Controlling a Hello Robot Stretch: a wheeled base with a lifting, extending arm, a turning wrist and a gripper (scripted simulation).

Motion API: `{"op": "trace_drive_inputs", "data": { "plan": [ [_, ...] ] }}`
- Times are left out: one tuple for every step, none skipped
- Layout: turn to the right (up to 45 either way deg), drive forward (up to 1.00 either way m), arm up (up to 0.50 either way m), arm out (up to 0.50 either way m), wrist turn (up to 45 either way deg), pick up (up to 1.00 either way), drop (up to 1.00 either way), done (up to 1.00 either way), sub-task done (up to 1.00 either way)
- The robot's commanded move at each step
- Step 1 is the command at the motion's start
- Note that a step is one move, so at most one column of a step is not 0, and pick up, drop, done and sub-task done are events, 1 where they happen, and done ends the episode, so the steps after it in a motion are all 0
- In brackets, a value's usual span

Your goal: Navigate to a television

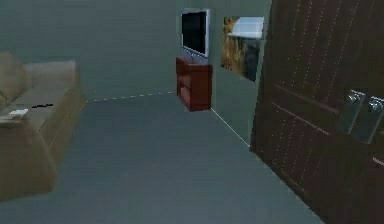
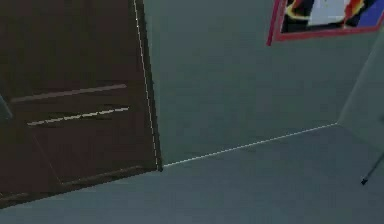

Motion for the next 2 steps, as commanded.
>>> {"op": "trace_drive_inputs", "data": {
  "plan": [
    [0.0,1.00,0.00,0.00,0.0,0.00,0.00,0.00,0.00],
    [0.0,1.00,0.00,0.00,0.0,0.00,0.00,0.00,0.00]
  ]
}}
